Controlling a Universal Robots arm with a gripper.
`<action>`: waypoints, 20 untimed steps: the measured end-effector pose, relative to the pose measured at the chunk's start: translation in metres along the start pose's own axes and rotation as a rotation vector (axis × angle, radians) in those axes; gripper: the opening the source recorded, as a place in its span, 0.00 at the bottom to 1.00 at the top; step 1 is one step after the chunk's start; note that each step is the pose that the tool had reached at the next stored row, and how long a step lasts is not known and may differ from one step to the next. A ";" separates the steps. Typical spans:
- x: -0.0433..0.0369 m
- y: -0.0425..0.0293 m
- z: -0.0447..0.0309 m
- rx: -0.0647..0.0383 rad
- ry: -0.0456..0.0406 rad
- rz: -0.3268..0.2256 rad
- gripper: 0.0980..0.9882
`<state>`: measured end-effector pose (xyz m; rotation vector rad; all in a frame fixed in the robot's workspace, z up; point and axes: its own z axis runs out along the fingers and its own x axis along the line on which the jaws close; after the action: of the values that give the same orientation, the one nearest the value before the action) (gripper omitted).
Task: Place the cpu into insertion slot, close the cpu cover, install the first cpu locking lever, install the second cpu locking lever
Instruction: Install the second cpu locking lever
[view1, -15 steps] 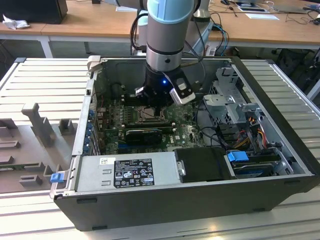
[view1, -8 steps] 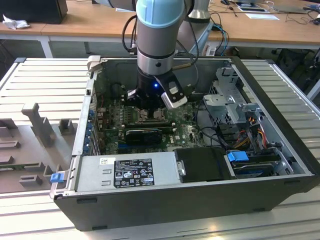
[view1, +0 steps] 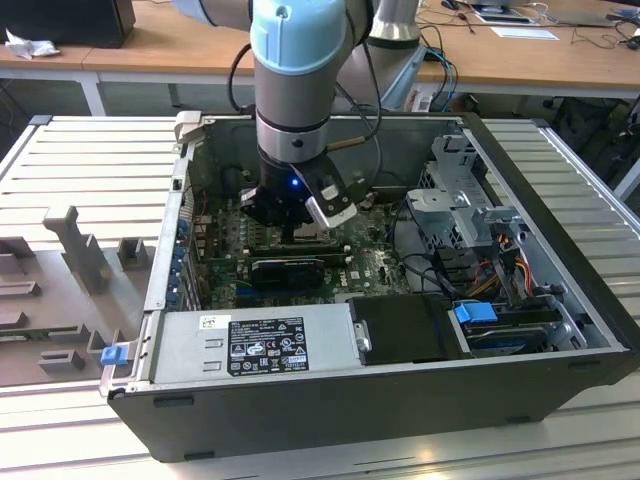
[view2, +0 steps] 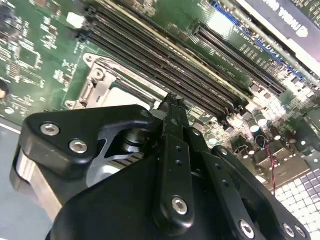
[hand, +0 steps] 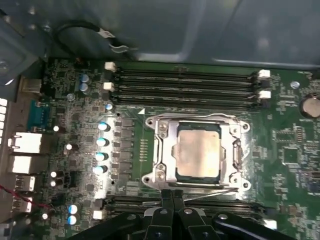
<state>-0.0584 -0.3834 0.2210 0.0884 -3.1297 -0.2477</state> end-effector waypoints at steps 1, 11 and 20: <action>0.0006 -0.0004 0.0014 -0.002 0.0006 -0.005 0.01; 0.0131 -0.0110 0.0129 -0.045 0.0012 -0.026 0.01; 0.0168 -0.0080 0.0226 -0.089 -0.0017 -0.027 0.01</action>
<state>-0.0749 -0.3887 0.1974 0.1298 -3.1154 -0.3870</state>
